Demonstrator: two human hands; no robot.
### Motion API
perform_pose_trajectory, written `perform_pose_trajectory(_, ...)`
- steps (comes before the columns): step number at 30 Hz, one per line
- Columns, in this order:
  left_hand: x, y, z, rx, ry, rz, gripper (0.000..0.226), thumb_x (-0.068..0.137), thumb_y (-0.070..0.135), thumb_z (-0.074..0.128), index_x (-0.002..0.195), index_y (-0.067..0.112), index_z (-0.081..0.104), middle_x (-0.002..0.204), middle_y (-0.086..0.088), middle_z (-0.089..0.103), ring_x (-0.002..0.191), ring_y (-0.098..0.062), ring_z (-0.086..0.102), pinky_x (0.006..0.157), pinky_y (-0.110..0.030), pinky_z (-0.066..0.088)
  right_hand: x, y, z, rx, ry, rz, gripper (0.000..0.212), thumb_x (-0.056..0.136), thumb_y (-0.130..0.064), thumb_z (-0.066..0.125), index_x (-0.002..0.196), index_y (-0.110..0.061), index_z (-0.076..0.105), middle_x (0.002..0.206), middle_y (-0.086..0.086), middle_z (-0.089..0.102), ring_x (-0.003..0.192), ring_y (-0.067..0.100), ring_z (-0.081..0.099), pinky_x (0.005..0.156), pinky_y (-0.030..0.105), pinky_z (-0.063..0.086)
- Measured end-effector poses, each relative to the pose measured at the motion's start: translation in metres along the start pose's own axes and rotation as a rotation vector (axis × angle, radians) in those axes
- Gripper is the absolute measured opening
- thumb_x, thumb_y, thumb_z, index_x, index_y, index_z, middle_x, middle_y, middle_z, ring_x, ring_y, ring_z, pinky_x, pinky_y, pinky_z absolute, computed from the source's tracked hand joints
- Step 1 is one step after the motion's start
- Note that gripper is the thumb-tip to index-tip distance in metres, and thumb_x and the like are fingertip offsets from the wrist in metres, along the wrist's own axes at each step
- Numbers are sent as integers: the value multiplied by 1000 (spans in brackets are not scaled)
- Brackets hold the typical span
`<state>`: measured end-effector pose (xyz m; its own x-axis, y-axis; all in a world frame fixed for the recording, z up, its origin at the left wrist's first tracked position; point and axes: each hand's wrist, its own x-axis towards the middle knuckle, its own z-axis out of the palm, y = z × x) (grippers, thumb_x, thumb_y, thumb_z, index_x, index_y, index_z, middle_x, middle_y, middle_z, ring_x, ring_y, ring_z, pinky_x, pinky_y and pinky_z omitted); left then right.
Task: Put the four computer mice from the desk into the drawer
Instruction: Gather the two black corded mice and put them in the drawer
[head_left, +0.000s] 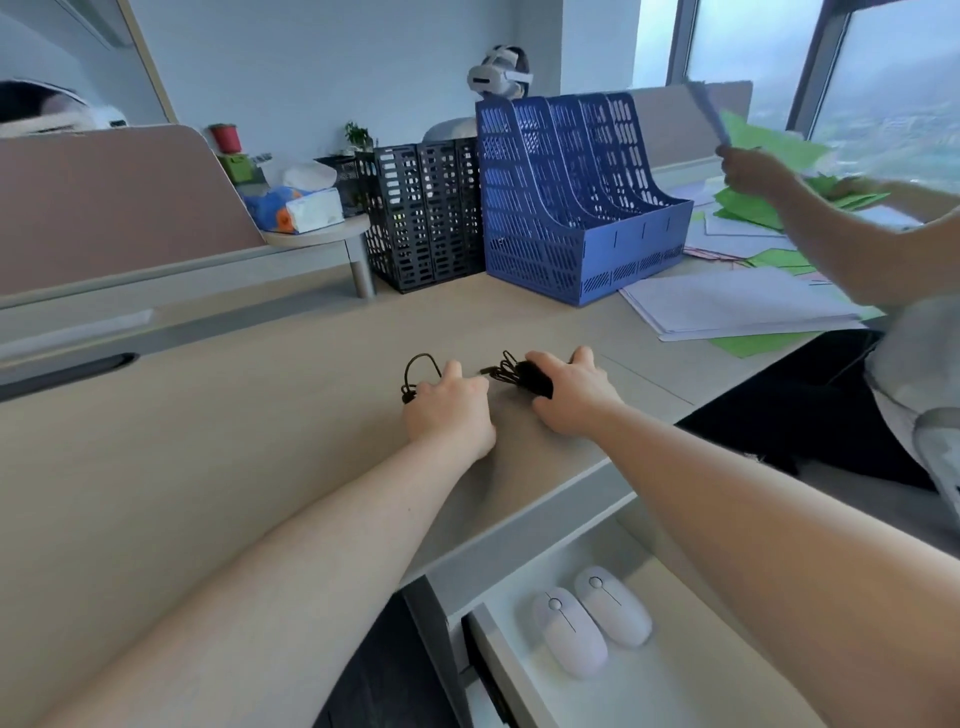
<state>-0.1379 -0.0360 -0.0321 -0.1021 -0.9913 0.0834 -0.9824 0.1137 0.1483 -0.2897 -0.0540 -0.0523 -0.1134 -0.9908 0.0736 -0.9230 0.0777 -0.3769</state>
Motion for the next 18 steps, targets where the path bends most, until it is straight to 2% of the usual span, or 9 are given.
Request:
perform_pose_trajectory(7,-79,31,-10,15,-24,52,35,85,15,54,117,28,57,127,-2,41,112,-30,49,77,-35,40,-82,33,-32,31,-15,58,57,89,-28,49,142,-40,31,131,13,33,111,41,50,92,42,49)
perform_pose_trajectory(11,-128,61,0,41,-56,135,27,86,19,57,113,22,56,125,-4,42,111,-32,50,82,-38,45,-137,60,-41,30,4,76,55,87,-28,50,139,-40,35,125,11,36,102,38,55,91,44,52)
perform_pose_trajectory(15,-166,90,14,62,-35,234,31,86,15,55,117,21,55,125,-5,41,112,-33,49,81,-39,45,-181,87,-42,-20,-73,116,52,87,-30,49,137,-39,38,121,11,38,97,36,56,86,41,52)
perform_pose_trajectory(18,-187,106,28,86,-90,261,34,85,15,56,118,21,55,124,-5,40,111,-33,49,79,-38,43,-206,106,-30,-56,-165,156,51,87,-32,48,136,-39,38,129,13,35,101,38,55,89,42,51)
